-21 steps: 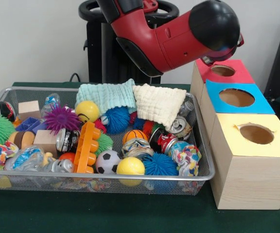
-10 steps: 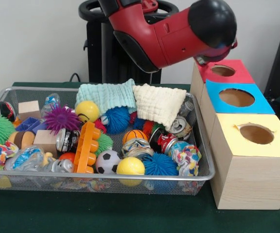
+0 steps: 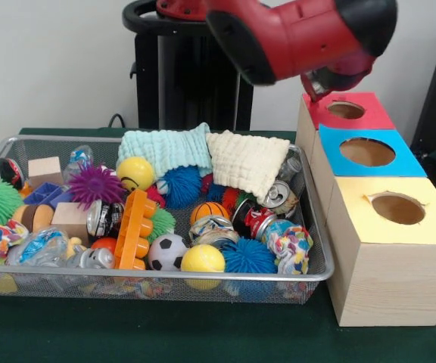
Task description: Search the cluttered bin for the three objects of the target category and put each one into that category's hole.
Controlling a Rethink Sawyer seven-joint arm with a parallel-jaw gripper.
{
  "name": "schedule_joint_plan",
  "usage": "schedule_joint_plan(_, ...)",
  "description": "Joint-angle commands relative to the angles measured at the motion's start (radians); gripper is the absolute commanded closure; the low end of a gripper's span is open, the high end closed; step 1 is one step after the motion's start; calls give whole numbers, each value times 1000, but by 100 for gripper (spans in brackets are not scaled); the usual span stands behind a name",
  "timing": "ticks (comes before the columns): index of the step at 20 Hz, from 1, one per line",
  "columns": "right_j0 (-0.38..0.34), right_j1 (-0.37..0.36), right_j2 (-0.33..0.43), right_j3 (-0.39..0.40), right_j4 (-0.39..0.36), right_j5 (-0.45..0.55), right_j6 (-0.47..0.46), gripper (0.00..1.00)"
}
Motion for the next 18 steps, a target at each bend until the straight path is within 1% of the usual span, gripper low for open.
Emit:
schedule_joint_plan(1,83,45,-246,-168,-295,-582,378,0)
schedule_joint_plan(2,107,49,-275,-173,-324,-651,423,0)
schedule_joint_plan(3,121,50,-293,-172,-335,-687,449,0)
schedule_joint_plan(4,150,57,-328,-180,-362,-760,503,0)
schedule_joint_plan(6,175,64,-355,-184,-383,-822,544,0)
schedule_joint_plan(13,157,74,-332,-161,-388,-923,595,0)
schedule_joint_plan(18,157,90,-340,-141,-352,-1026,621,0)
